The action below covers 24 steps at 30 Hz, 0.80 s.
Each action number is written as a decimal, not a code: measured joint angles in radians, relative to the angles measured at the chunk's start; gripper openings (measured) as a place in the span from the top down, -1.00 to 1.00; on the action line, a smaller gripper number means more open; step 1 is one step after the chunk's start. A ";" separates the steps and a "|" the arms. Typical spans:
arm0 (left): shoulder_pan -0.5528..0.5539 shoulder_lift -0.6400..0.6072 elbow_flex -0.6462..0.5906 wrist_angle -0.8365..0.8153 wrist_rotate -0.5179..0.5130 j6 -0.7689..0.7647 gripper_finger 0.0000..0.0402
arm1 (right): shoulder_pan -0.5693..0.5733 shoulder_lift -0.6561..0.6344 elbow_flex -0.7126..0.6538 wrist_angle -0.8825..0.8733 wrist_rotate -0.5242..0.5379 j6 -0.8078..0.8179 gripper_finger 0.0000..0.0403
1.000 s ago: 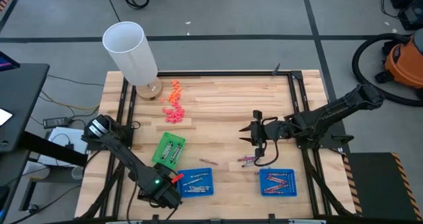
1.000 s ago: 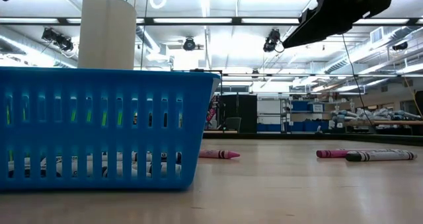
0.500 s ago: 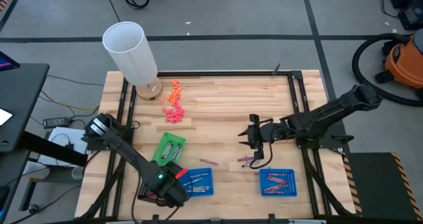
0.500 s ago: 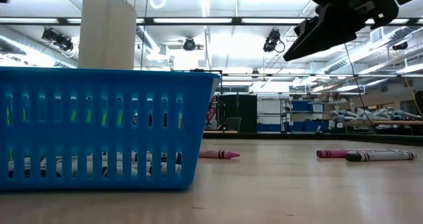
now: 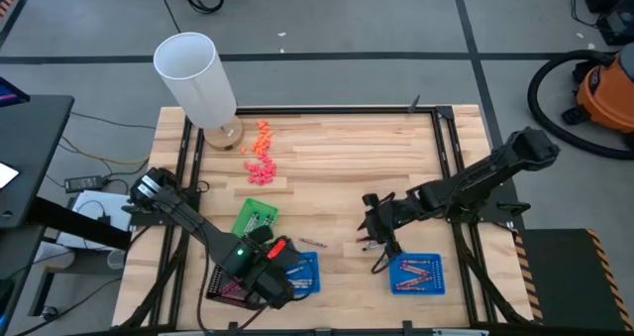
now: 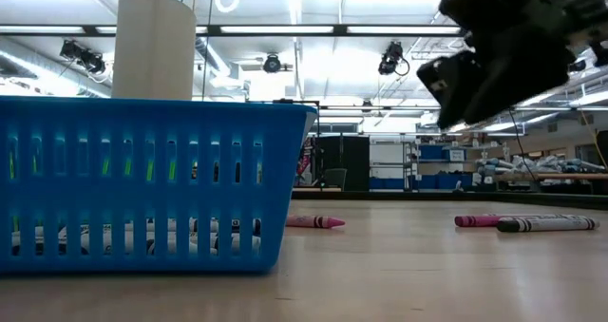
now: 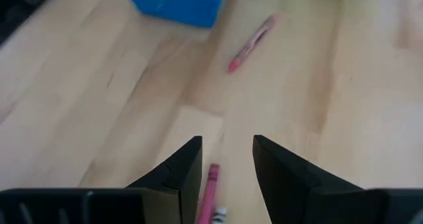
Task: Sort crayons
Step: Adjust the left blue basket
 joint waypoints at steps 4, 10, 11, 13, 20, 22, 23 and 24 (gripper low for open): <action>0.018 0.000 0.010 0.105 -0.218 0.106 0.19 | 0.025 0.061 0.000 0.002 0.013 -0.007 0.28; 0.077 0.004 0.010 0.283 -0.259 0.310 0.19 | 0.046 0.063 0.000 -0.012 0.040 0.049 0.28; 0.090 0.004 0.010 0.305 -0.262 0.323 0.19 | 0.049 0.061 0.000 -0.007 0.044 0.055 0.28; 0.118 0.004 0.010 0.332 -0.268 0.331 0.19 | 0.054 0.063 0.000 0.013 0.075 0.069 0.28; 0.236 0.086 0.009 0.411 -0.055 0.408 0.19 | 0.054 0.062 0.000 0.011 0.161 0.104 0.28; 0.259 0.116 0.009 0.401 -0.010 0.442 0.19 | 0.054 0.059 0.000 0.003 0.162 0.105 0.28; 0.270 0.131 0.009 0.394 0.014 0.455 0.19 | 0.055 0.057 0.000 -0.008 0.162 0.106 0.28; 0.283 0.147 0.009 0.392 0.038 0.465 0.19 | 0.055 0.053 0.000 -0.026 0.163 0.109 0.28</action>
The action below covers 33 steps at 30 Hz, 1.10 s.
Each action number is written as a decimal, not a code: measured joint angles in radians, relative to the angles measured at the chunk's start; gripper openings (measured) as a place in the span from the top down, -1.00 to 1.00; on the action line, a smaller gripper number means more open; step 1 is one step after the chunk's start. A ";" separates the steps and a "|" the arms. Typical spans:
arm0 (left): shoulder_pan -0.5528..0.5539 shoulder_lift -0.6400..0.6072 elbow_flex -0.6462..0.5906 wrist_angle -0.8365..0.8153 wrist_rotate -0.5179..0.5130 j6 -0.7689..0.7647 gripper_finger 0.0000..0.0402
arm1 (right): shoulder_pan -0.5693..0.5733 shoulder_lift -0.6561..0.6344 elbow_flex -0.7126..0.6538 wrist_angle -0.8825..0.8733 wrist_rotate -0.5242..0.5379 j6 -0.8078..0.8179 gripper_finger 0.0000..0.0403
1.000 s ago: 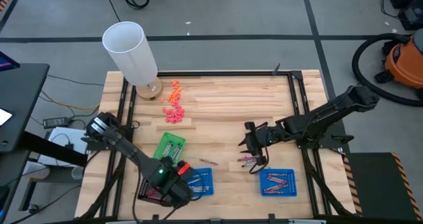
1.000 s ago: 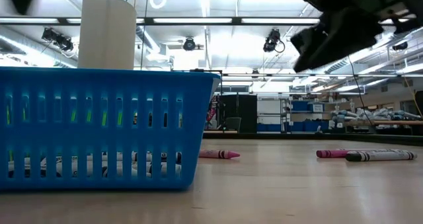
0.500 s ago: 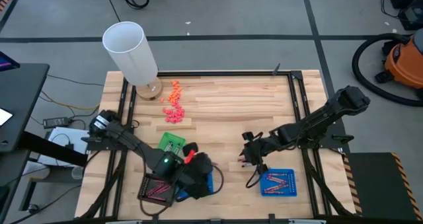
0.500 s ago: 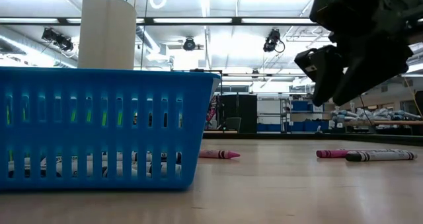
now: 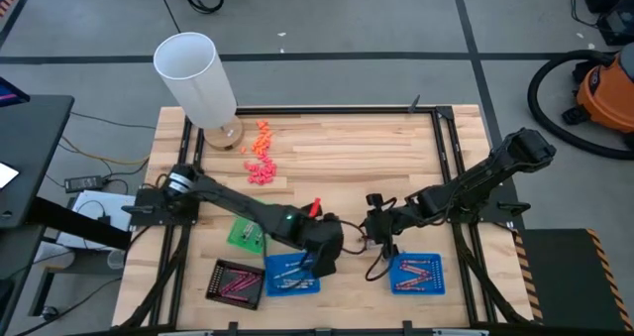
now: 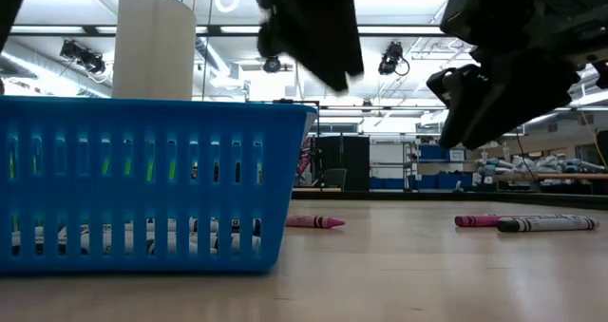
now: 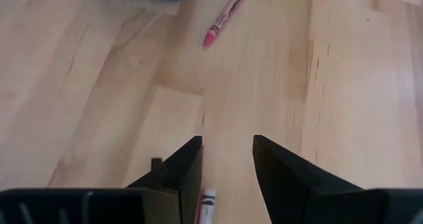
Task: Sort crayons
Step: Adjust the left blue basket
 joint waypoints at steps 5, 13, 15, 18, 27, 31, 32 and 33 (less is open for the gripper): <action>0.056 0.056 0.000 -0.010 0.125 0.044 0.19 | 0.000 -0.001 0.000 -0.019 0.008 0.000 0.28; 0.116 0.080 0.001 -0.080 0.210 0.102 0.19 | 0.000 -0.005 0.000 -0.019 0.007 -0.008 0.28; 0.125 0.080 0.000 -0.149 0.214 0.152 0.19 | 0.000 -0.005 0.000 -0.016 0.007 -0.009 0.28; 0.127 0.080 0.000 -0.244 0.227 0.271 0.19 | 0.002 -0.005 0.000 -0.017 0.005 -0.008 0.28; 0.068 0.087 0.000 -0.266 0.231 0.432 0.19 | 0.028 -0.005 0.000 -0.018 -0.001 -0.007 0.28; 0.052 0.087 0.000 -0.253 0.231 0.426 0.19 | 0.030 -0.005 0.000 -0.017 -0.001 -0.007 0.28; 0.049 0.087 0.000 -0.252 0.231 0.419 0.19 | 0.030 -0.005 0.000 -0.017 -0.001 -0.007 0.28; 0.045 0.087 0.000 -0.252 0.231 0.411 0.19 | 0.030 -0.005 0.000 -0.016 -0.001 -0.007 0.28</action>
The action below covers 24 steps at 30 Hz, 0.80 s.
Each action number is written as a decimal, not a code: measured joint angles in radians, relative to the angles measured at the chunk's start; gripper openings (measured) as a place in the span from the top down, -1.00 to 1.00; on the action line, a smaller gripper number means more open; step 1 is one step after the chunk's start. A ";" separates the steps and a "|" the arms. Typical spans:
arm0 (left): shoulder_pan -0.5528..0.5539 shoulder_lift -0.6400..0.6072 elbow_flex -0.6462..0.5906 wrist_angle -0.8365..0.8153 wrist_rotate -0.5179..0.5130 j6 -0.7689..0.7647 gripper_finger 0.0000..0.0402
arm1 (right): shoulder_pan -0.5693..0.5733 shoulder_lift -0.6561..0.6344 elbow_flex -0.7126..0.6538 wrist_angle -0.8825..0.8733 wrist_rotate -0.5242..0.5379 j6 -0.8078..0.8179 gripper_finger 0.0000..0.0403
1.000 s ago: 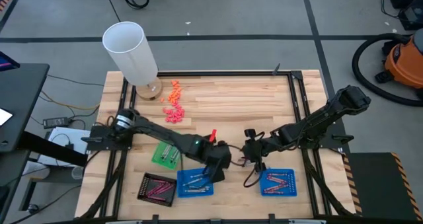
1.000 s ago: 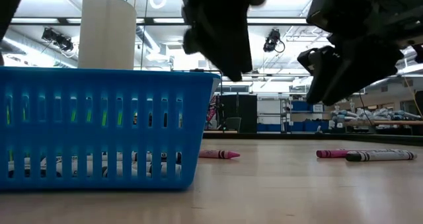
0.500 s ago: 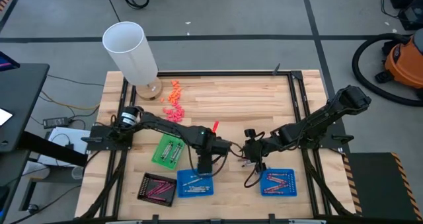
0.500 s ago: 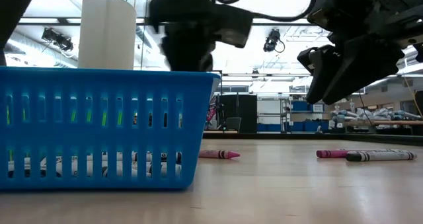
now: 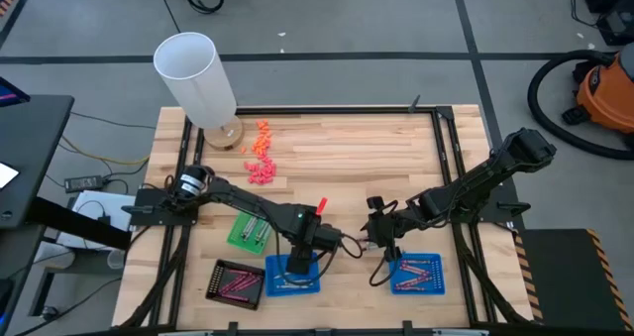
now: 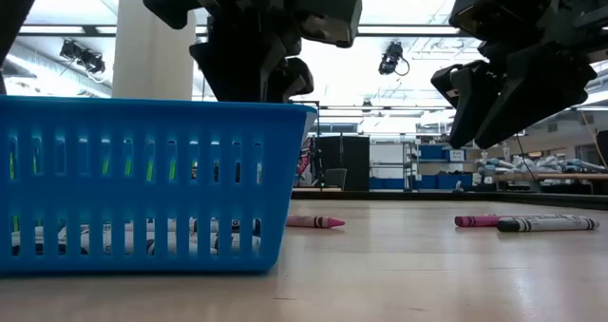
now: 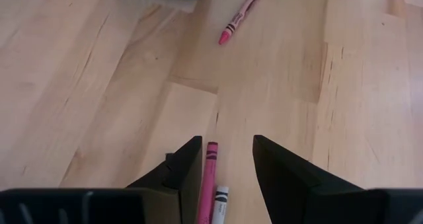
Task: Sort crayons
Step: Adjust the left blue basket, then put the pink crayon into the right blue bin
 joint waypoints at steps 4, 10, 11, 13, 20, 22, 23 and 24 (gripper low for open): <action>-0.017 0.000 0.000 0.022 0.036 -0.008 0.19 | 0.000 0.000 0.000 0.001 0.000 0.000 0.28; -0.044 0.000 0.000 0.057 0.052 0.022 0.19 | 0.000 0.000 0.000 0.001 0.000 0.005 0.28; -0.049 0.000 0.000 0.066 0.052 0.034 0.19 | 0.000 0.000 0.000 0.001 0.000 0.005 0.28; -0.057 0.000 0.000 0.094 0.052 0.050 0.19 | 0.000 0.000 0.000 0.001 -0.001 0.005 0.28; -0.055 0.000 0.000 0.107 -0.016 0.047 0.19 | 0.000 0.000 0.000 0.008 -0.001 0.005 0.28; -0.040 0.000 0.000 0.095 -0.050 0.023 0.19 | 0.000 0.000 0.000 0.009 -0.002 0.007 0.28; -0.031 0.000 0.000 0.095 -0.056 0.003 0.19 | 0.000 0.000 0.000 0.009 -0.002 0.007 0.28; -0.021 0.002 0.000 0.097 -0.057 -0.018 0.19 | 0.000 0.000 0.000 0.009 -0.002 0.007 0.28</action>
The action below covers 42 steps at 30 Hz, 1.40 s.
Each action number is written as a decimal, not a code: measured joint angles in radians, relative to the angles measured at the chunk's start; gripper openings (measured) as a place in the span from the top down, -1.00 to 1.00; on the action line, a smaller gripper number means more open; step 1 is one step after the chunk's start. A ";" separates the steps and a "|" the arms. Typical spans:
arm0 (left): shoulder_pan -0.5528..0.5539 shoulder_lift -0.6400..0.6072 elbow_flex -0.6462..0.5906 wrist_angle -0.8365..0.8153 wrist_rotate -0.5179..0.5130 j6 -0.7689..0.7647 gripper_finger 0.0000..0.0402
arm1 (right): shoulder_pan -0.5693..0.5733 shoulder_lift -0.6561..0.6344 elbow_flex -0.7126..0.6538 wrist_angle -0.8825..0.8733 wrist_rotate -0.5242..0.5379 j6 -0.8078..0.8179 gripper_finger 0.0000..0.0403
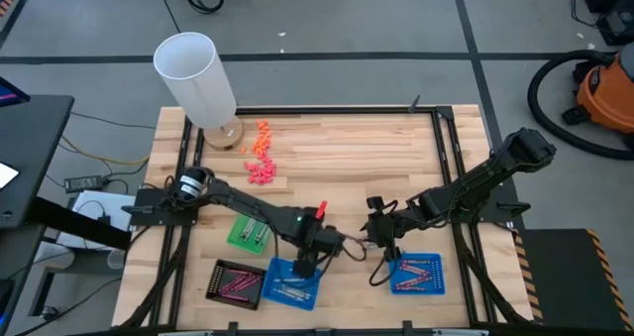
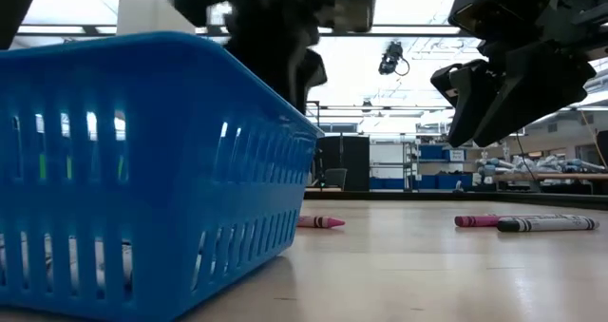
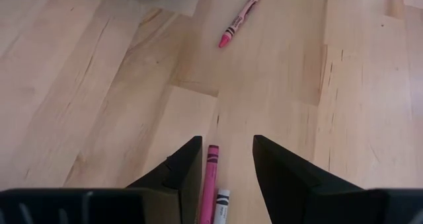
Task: Sort crayons
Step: Put the pink crayon into the right blue bin
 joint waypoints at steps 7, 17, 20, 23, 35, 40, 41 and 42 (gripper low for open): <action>0.029 0.061 0.000 -0.005 -0.008 -0.053 0.19 | 0.000 0.000 0.000 0.000 0.000 0.000 0.28; 0.023 0.131 0.002 -0.056 -0.032 -0.068 0.20 | 0.001 -0.001 0.000 0.007 -0.002 0.000 0.28; 0.023 0.132 0.003 -0.059 -0.033 -0.083 0.20 | 0.001 -0.001 0.000 0.013 -0.010 -0.001 0.28; 0.023 0.133 0.003 -0.058 -0.020 -0.083 0.25 | 0.002 0.000 0.000 0.013 -0.013 -0.002 0.28; 0.024 0.134 0.002 -0.056 0.011 -0.138 0.85 | 0.002 0.000 0.000 0.013 -0.016 -0.003 0.28; 0.024 0.134 0.002 -0.058 0.008 -0.155 0.93 | 0.002 0.000 0.000 0.013 -0.017 -0.002 0.28; 0.024 0.134 0.002 -0.058 0.008 -0.162 0.93 | 0.002 0.000 0.000 0.013 -0.017 -0.001 0.28; 0.024 0.134 0.002 -0.058 0.008 -0.166 0.93 | 0.002 0.000 0.000 0.013 -0.017 -0.001 0.28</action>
